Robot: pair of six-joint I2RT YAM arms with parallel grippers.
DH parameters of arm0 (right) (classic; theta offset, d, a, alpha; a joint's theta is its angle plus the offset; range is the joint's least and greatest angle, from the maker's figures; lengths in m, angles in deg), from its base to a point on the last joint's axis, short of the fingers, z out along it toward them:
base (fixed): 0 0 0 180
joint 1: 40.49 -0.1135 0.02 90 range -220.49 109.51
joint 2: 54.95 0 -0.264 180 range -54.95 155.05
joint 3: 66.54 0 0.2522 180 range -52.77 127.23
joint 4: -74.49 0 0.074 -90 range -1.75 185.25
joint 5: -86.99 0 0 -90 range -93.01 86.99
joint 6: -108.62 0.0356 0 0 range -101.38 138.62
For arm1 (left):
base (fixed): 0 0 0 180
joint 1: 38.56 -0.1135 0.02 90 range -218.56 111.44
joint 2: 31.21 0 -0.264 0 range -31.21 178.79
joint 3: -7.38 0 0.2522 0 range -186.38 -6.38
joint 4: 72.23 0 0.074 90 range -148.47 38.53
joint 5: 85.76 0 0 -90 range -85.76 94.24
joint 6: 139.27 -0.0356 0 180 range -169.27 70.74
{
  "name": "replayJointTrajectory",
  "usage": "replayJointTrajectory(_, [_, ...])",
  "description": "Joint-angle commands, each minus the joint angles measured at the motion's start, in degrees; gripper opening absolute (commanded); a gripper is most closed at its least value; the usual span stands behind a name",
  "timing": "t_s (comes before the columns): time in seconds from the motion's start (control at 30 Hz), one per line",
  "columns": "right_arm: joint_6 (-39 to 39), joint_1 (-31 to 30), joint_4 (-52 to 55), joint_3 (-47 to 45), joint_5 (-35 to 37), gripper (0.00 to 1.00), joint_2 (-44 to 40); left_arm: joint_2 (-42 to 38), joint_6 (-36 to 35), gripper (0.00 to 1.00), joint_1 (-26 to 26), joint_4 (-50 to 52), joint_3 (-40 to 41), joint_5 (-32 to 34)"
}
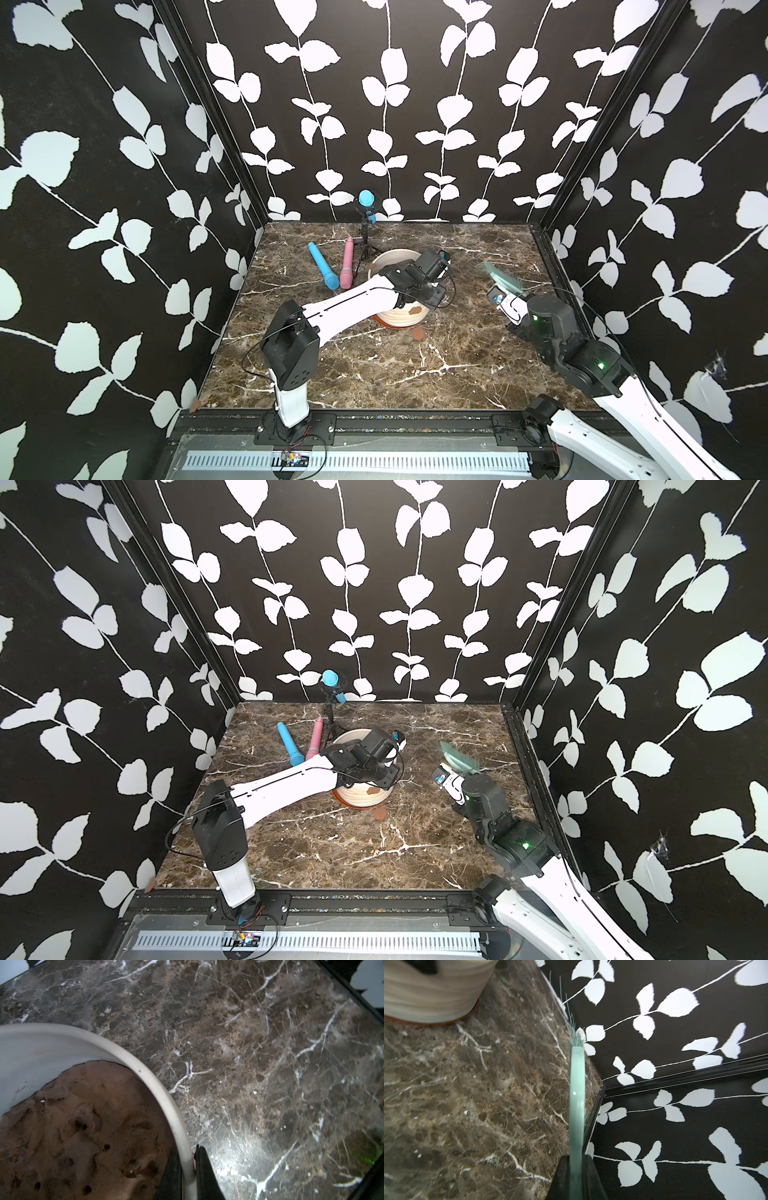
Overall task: Scrub the dried mud off the ceramic pot
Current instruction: Rotate the pot on the tray.
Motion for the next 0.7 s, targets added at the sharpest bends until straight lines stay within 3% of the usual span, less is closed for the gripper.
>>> replayJointTrajectory(0.0, [0.0, 0.3, 4.9, -0.3, -8.2, 0.0, -1.5, 0.2, 9.3, 0.0, -0.1, -6.4, -0.1, 7.7])
replayJointTrajectory(0.13, [-1.2, 0.3, 8.8, -0.6, -22.5, 0.0, -0.2, 3.4, 13.3, 0.0, -0.2, -6.4, -3.7, 11.3])
replayJointTrajectory(0.3, [-7.7, 0.3, 8.3, -2.3, -42.0, 0.0, 1.5, 5.9, 17.6, 0.04, -0.5, -5.7, -8.4, 6.8])
replayJointTrajectory(0.37, [-10.8, 0.3, 4.9, -4.3, -43.9, 0.0, 2.7, 5.7, 19.0, 0.12, -0.7, -5.1, -9.5, 4.0])
replayJointTrajectory(0.43, [-12.7, 0.4, 1.5, -4.2, -41.2, 0.0, 4.7, 4.7, 18.9, 0.2, -1.0, -4.2, -10.6, 0.8])
replayJointTrajectory(0.57, [-16.3, 3.3, -1.6, -1.2, -38.5, 0.0, 8.3, 0.1, 17.1, 0.44, -1.0, -1.8, -11.1, 0.0])
replayJointTrajectory(0.67, [-19.7, 6.5, -5.4, -0.2, -41.3, 0.0, 9.1, -5.2, 14.1, 0.52, -1.1, 1.0, -10.9, -1.2])
